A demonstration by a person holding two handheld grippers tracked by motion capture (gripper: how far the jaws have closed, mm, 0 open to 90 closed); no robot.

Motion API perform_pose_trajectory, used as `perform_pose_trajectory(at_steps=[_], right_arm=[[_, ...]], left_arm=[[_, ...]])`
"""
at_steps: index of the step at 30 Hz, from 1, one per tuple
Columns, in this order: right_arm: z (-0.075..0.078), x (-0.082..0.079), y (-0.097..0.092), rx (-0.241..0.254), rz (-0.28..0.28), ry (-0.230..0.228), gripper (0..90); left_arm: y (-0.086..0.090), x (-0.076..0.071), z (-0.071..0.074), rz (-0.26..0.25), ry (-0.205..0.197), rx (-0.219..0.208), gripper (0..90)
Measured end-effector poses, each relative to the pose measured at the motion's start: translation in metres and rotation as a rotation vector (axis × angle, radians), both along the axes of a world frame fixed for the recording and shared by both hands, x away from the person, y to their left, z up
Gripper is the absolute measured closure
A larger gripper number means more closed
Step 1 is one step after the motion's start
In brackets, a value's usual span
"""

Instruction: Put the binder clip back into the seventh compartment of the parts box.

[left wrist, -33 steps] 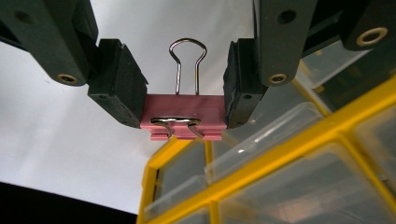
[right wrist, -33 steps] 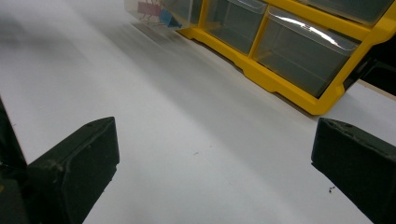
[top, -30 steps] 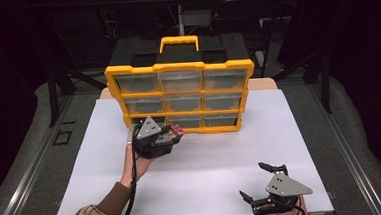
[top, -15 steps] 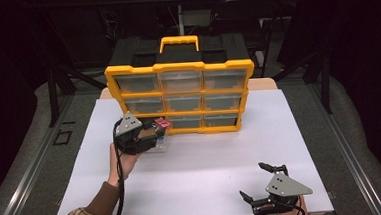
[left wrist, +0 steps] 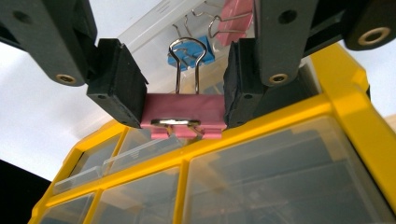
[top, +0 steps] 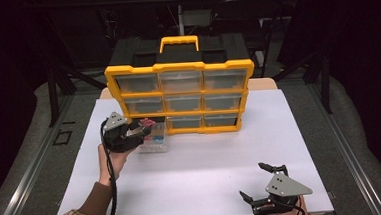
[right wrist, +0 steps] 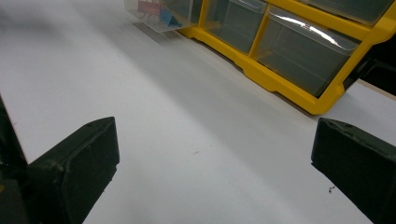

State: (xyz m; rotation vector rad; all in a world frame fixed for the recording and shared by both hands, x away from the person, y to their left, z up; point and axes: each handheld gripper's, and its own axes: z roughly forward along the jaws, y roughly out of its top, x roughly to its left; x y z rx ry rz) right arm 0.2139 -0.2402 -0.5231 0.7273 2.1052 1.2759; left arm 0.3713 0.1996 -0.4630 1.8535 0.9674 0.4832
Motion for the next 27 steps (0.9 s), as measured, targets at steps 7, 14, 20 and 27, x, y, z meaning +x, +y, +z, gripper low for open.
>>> perform_pose_trajectory(at_steps=[7,14,20,27], right_arm=[[0.000,0.000,0.000,0.001,-0.001,-0.001,0.5],[0.000,0.000,0.000,0.001,0.001,-0.002,0.5],[0.000,0.000,-0.001,0.003,0.003,-0.004,0.5],[0.000,0.000,-0.001,0.005,0.004,-0.004,0.5]], left_arm=[[0.000,-0.011,0.002,-0.004,-0.027,0.010,18.7],[-0.006,-0.029,0.005,-0.027,-0.072,0.033,8.2],[-0.010,-0.047,0.006,-0.045,-0.093,0.040,5.3],[-0.010,-0.064,0.001,-0.071,-0.089,0.037,1.4]])
